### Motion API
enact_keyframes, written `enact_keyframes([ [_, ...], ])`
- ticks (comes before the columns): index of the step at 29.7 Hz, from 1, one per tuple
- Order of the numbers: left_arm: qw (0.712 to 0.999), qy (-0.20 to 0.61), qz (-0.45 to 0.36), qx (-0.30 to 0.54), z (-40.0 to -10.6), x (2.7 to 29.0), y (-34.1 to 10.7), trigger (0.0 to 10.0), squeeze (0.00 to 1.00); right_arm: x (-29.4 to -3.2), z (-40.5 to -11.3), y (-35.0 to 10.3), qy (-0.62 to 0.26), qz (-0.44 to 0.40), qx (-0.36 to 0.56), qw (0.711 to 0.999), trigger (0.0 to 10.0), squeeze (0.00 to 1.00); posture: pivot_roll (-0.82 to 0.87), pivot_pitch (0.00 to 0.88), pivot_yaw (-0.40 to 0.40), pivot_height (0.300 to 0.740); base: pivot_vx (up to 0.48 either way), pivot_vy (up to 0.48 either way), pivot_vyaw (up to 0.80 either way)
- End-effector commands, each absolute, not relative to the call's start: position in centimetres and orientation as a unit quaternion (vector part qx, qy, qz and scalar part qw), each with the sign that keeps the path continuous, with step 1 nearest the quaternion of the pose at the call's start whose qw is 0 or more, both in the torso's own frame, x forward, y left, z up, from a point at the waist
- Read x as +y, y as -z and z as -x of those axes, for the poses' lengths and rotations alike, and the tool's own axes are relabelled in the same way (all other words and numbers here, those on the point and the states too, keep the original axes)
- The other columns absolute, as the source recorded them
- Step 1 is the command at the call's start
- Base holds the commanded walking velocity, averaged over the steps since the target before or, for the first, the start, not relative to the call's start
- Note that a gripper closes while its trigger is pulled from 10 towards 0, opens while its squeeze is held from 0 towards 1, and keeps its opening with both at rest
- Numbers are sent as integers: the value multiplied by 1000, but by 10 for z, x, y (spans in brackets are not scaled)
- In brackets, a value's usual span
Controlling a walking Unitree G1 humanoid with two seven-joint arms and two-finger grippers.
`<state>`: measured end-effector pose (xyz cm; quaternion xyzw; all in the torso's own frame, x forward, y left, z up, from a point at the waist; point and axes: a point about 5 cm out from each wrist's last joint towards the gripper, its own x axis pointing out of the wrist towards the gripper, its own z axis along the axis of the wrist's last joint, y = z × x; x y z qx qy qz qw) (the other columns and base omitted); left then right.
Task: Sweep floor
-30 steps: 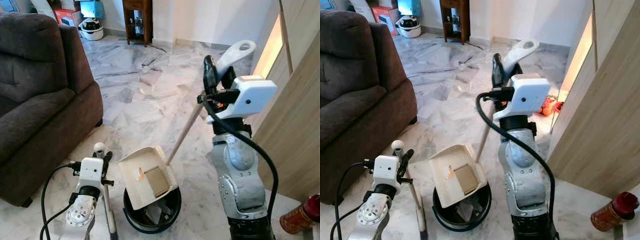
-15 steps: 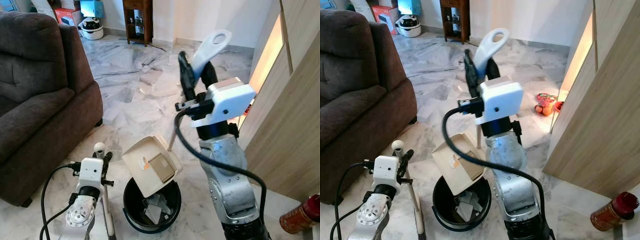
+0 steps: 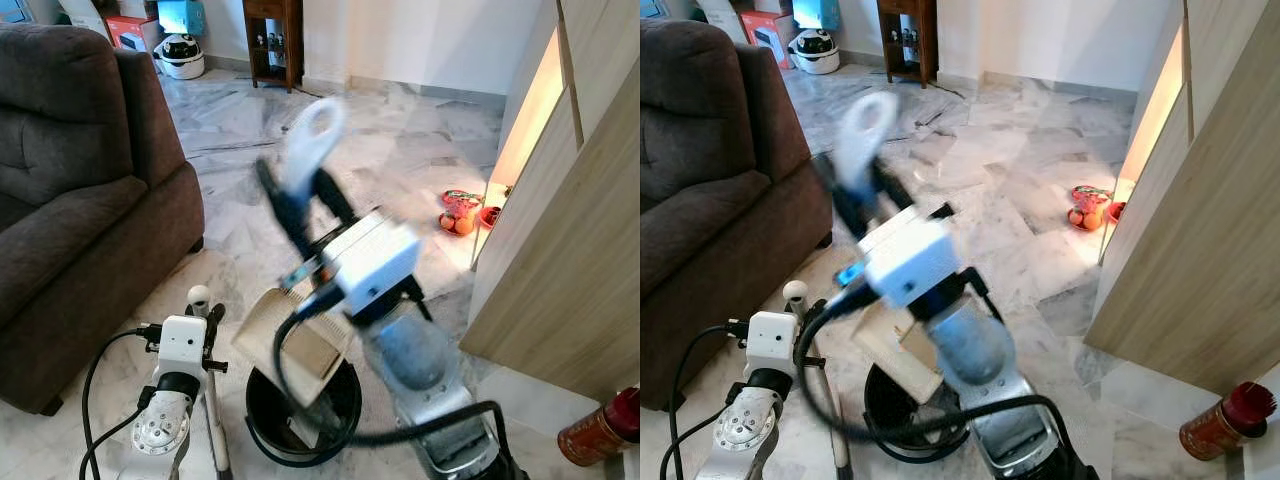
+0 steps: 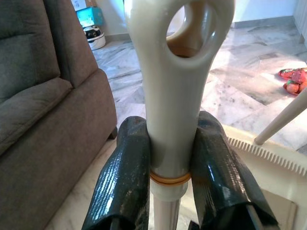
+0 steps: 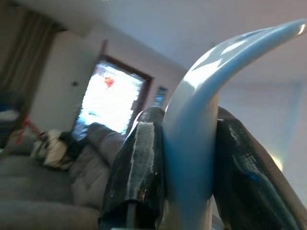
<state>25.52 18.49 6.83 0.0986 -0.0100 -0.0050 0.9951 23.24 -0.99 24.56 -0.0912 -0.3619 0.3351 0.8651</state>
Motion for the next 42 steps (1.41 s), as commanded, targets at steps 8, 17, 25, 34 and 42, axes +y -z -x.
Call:
enact_keyframes([
  [8, 994, 4, -107, -36, -256, 187, -78, 10000, 0, -5, -216, -259, -352, 95, -413, 834, 10000, 0, 158, 47, 22, 740, 0, 0, 0],
  [17, 994, 5, -106, -37, -257, 186, -78, 10000, 0, -7, -218, -260, -326, 97, -420, 841, 10000, 0, 159, 51, 23, 740, 0, 0, 0],
  [25, 993, 8, -108, -36, -257, 185, -78, 10000, 0, -13, -226, -260, -283, 98, -421, 857, 10000, 0, 159, 54, 20, 740, 0, 0, 0],
  [34, 993, 11, -113, -38, -257, 183, -79, 10000, 0, -24, -236, -268, -218, 116, -437, 865, 10000, 0, 157, 57, 19, 740, 0, 0, 0],
  [42, 993, 10, -111, -39, -258, 183, -79, 10000, 0, -69, -265, -266, -124, 183, -421, 880, 10000, 0, 149, 55, 19, 740, 0, 0, 0],
])
